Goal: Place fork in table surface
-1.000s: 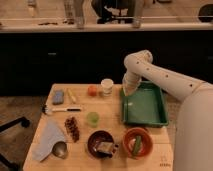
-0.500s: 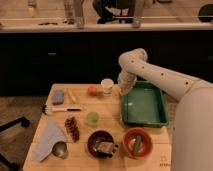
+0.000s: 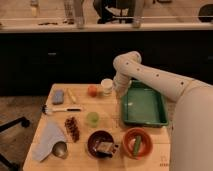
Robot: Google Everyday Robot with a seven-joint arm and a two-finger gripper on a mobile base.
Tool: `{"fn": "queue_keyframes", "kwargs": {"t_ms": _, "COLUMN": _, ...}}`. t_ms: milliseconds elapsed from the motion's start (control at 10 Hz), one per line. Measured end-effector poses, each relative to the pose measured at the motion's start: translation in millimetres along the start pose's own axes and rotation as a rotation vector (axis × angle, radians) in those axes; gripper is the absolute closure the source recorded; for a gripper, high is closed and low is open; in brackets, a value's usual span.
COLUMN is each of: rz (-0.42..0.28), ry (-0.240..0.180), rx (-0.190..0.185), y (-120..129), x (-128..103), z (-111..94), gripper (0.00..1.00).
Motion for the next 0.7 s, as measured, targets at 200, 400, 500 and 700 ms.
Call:
{"fn": "queue_keyframes", "kwargs": {"t_ms": 200, "rz": 0.008, "ry": 0.016, "rx": 0.007, "y": -1, "x": -1, "z": -1, "gripper": 1.0}}
{"fn": "queue_keyframes", "kwargs": {"t_ms": 400, "rz": 0.036, "ry": 0.028, "rx": 0.002, "y": 10, "x": -6, "z": -5, "gripper": 1.0}}
{"fn": "queue_keyframes", "kwargs": {"t_ms": 500, "rz": 0.031, "ry": 0.029, "rx": 0.004, "y": 6, "x": -4, "z": -4, "gripper": 1.0}}
{"fn": "queue_keyframes", "kwargs": {"t_ms": 700, "rz": 0.035, "ry": 0.029, "rx": 0.004, "y": 8, "x": -6, "z": -5, "gripper": 1.0}}
